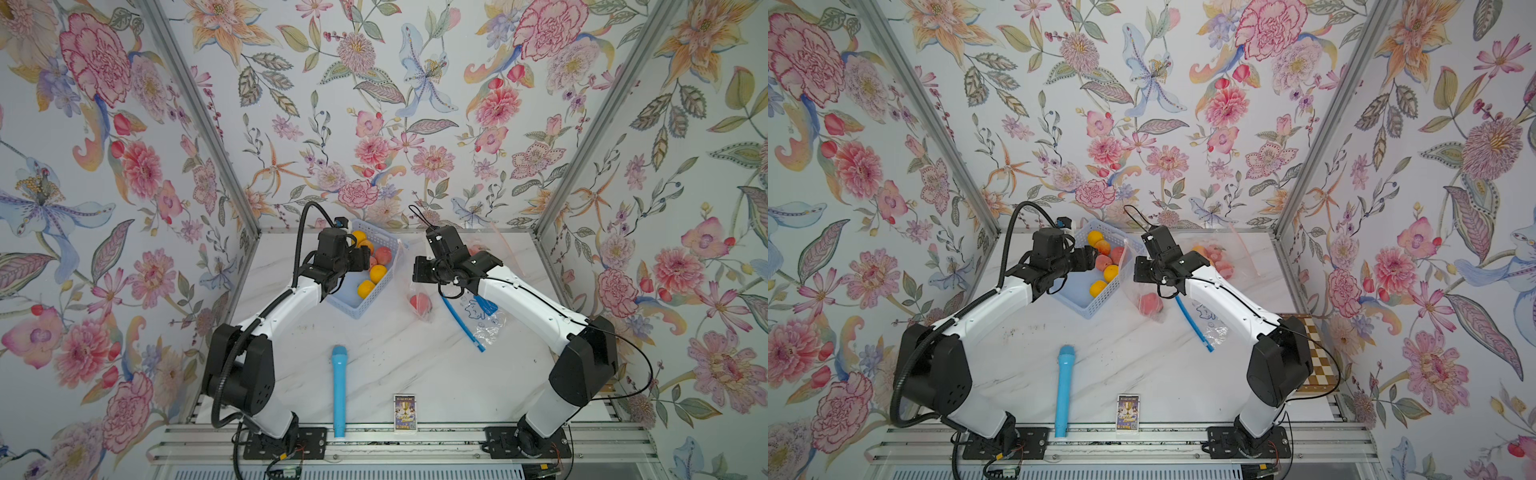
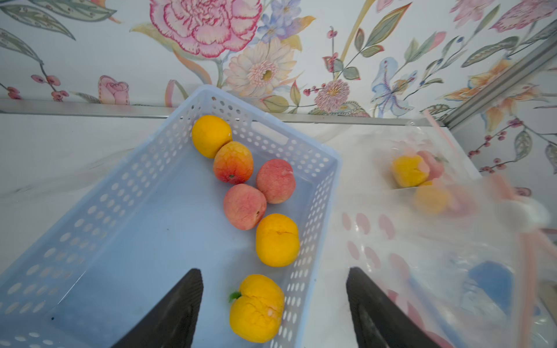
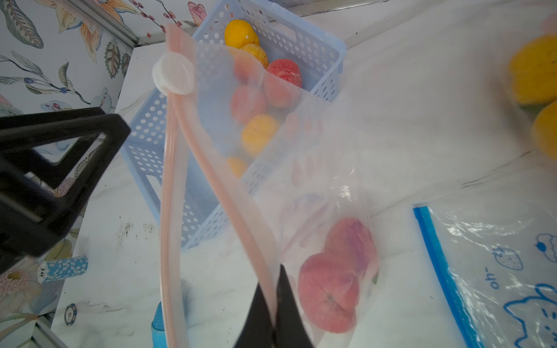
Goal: Place the peach in a zip-top bag and seal the zipper
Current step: Place the peach in the zipper food storage bag, then pick up the peach from the basket.
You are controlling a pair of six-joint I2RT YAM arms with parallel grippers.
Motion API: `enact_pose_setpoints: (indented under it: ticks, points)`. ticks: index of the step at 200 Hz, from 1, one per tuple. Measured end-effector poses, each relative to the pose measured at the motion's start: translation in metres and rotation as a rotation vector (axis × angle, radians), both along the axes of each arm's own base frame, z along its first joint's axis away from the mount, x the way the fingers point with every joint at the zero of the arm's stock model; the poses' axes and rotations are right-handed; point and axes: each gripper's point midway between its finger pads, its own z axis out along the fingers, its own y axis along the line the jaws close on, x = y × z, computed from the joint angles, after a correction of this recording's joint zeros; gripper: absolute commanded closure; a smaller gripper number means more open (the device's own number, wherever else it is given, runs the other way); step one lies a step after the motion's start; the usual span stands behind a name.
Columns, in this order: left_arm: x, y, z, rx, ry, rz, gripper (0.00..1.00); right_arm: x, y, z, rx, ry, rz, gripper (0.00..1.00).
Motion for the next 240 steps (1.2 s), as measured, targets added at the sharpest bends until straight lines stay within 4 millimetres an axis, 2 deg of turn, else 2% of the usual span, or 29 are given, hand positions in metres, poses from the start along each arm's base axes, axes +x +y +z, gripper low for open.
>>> enact_pose_setpoints:
  ticks: [20,61,86,135,166,198,220,240]
  points:
    - [0.023,0.005,-0.030,0.023,0.066,0.020,0.21,0.000,0.000,0.000,0.002,0.001,-0.002,1.00]
    - [0.060,0.002,-0.072,0.027,0.143,0.020,0.21,0.000,0.000,-0.001,0.004,0.006,-0.007,1.00]
    - [0.074,-0.003,-0.088,0.026,0.175,0.011,0.21,-0.001,0.000,-0.002,0.004,0.008,-0.008,1.00]
    - [0.099,-0.009,-0.105,0.022,0.202,0.009,0.21,-0.001,-0.001,-0.004,0.003,0.014,-0.011,1.00]
    - [0.105,-0.013,-0.124,0.022,0.240,-0.003,0.21,-0.001,-0.001,-0.005,0.002,0.015,-0.011,1.00]
    - [0.102,-0.013,-0.139,0.033,0.284,-0.004,0.23,-0.001,-0.001,-0.006,0.005,0.016,-0.013,1.00]
    - [0.101,-0.013,-0.145,0.037,0.296,-0.004,0.27,-0.001,-0.001,-0.006,0.005,0.016,-0.012,1.00]
    - [0.100,-0.013,-0.150,0.040,0.305,-0.004,0.35,-0.001,0.000,-0.005,0.007,0.013,-0.012,1.00]
